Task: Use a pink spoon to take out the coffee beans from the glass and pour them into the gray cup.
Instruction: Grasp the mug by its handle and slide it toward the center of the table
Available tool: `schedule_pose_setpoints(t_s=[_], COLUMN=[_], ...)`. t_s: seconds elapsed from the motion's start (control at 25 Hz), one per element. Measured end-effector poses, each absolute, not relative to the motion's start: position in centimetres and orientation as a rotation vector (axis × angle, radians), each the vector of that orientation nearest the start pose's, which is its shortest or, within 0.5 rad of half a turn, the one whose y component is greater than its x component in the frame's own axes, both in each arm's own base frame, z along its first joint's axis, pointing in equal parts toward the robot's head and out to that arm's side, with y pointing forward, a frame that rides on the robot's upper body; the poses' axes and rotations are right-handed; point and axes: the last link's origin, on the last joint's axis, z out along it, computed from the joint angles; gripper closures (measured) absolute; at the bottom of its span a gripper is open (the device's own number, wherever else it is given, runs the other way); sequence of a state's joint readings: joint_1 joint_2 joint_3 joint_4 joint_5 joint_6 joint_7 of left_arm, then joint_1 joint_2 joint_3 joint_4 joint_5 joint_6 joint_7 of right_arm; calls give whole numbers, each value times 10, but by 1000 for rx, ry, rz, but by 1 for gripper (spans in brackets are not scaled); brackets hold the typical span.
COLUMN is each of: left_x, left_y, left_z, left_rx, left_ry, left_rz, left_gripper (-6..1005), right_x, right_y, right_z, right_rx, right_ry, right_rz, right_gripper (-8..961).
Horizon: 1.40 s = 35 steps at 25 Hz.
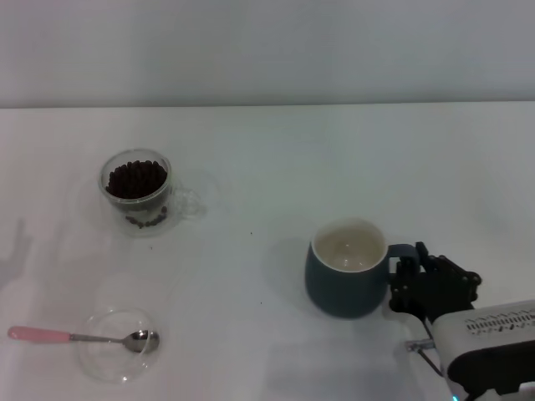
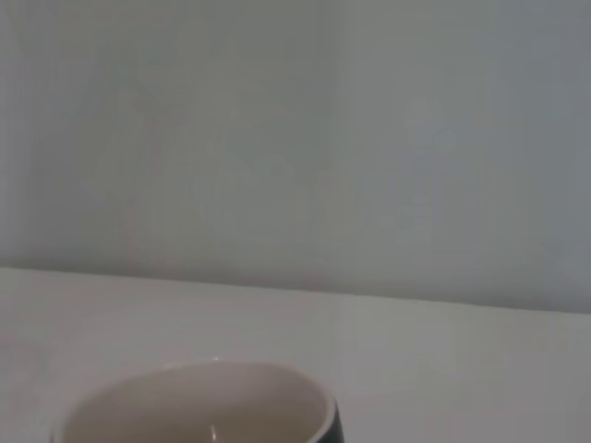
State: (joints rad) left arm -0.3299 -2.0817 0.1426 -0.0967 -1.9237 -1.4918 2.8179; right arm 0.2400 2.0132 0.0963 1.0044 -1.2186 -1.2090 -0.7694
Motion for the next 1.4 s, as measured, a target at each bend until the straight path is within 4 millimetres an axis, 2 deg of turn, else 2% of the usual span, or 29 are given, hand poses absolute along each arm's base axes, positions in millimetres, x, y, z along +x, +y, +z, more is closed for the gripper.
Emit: schedule_pose_setpoints(t_s=[0.44,0.64,1.4], left_x=[-356,-356,-354], left_y=[266,265,264], left_z=[10,10,10], left_rx=[-1393,-1393,-1396], left_ry=[-609,-612,-602], left_rz=[-881,-881,-892], left_gripper=[229,229,228], right_x=[256,257,251], right_y=[230,235,236], right_z=[-124,-129,-139], right_rx=[-1771,-1816,-1945], right_ry=[790,801,714], right_rz=[487,468,457], right_gripper=[816,817,817])
